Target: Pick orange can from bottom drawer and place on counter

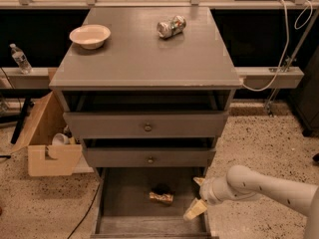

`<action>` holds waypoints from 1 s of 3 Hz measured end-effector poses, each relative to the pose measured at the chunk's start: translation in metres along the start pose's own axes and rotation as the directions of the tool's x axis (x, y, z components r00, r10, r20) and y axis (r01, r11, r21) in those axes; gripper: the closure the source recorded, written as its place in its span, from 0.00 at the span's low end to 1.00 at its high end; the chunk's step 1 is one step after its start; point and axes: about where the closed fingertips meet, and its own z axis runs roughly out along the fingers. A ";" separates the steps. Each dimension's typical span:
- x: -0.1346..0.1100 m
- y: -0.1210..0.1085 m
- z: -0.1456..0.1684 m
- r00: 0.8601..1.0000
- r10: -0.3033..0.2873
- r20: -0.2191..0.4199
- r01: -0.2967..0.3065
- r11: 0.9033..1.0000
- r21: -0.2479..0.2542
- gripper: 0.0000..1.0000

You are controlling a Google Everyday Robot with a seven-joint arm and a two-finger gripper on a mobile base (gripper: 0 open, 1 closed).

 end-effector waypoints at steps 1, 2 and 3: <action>0.008 -0.005 0.021 1.000 -0.014 -0.006 0.014 1.000 0.003 0.00; 0.019 -0.022 0.063 0.998 -0.068 -0.004 0.068 0.997 0.029 0.00; 0.033 -0.036 0.113 0.993 -0.115 0.005 0.115 0.993 0.026 0.00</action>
Offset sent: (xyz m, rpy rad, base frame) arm 0.0490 0.0347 -0.1346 -0.0381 -0.1327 0.0571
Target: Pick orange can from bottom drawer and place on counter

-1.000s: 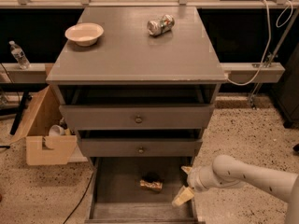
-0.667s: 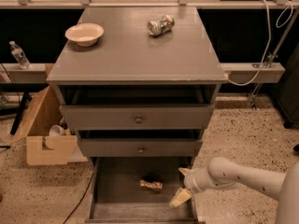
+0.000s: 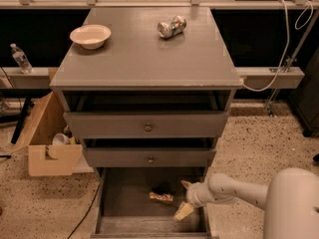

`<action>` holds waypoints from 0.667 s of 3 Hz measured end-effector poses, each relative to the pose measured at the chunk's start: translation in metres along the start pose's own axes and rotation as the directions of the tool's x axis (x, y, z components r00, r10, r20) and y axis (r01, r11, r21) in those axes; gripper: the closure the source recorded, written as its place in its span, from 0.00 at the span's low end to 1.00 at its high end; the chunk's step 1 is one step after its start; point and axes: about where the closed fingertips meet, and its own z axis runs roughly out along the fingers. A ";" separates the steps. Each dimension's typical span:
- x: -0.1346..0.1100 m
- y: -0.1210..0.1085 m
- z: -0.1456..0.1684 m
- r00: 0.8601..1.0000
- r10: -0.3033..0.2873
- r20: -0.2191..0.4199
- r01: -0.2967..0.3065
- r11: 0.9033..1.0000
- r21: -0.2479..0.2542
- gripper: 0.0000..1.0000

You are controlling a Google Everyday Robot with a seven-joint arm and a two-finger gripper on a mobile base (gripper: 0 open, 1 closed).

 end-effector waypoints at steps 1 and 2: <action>0.010 -0.005 0.038 1.000 -0.021 0.011 0.021 0.999 -0.024 0.00; 0.016 -0.013 0.068 0.999 -0.032 0.024 0.033 0.999 -0.028 0.00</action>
Offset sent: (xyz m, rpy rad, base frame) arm 0.0368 0.0366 -0.0935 0.0339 -0.0260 0.0442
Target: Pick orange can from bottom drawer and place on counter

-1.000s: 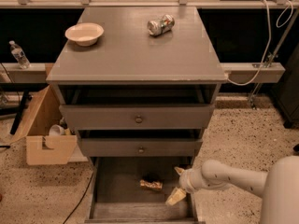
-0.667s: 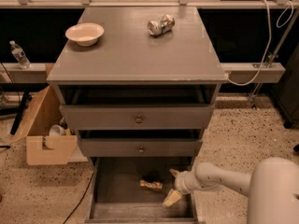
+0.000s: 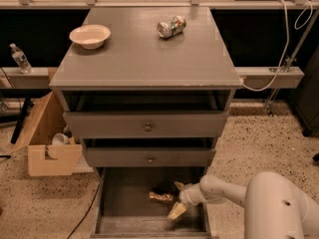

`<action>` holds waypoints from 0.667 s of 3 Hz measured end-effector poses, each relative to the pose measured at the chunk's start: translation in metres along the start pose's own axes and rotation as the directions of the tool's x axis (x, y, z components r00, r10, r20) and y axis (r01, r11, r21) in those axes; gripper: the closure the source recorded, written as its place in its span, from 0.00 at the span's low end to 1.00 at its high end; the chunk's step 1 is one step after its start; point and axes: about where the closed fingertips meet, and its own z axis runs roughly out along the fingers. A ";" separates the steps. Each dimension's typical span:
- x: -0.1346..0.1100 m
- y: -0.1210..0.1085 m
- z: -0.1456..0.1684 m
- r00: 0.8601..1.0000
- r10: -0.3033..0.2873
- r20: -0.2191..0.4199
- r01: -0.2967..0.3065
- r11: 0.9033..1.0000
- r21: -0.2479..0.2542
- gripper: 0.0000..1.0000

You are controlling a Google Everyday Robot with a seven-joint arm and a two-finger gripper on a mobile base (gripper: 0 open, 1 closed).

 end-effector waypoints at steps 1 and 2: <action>0.004 -0.003 0.025 1.000 -0.010 -0.002 0.010 1.000 -0.014 0.00; 0.002 -0.004 0.044 1.000 -0.022 0.006 0.022 0.999 -0.030 0.06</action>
Offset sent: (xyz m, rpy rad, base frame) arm 0.0196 0.0382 -0.0487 0.0157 0.0025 0.0564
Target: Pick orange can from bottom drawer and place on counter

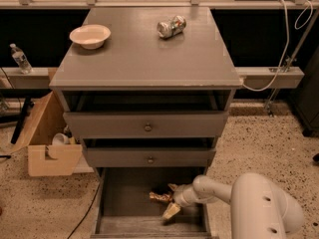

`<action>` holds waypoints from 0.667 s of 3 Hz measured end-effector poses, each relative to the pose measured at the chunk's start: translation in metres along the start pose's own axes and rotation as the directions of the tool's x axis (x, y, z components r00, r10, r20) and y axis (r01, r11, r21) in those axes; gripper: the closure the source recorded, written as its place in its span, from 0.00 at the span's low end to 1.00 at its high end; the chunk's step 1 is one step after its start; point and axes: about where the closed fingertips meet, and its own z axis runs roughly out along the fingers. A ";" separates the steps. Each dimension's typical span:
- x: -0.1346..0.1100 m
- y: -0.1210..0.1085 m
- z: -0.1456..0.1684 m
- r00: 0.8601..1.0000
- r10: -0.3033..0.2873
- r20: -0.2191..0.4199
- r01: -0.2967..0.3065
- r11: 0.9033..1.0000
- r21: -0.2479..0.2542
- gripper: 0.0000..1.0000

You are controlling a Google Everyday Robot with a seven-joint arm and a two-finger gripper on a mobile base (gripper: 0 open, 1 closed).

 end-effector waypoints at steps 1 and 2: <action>-0.006 -0.002 0.013 1.000 -0.016 0.016 0.016 1.000 -0.010 0.24; -0.014 0.004 0.029 0.998 -0.044 0.035 0.045 0.998 -0.032 0.55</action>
Offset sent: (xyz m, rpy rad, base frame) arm 0.0015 0.0393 -0.0273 0.0311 -0.0050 0.0724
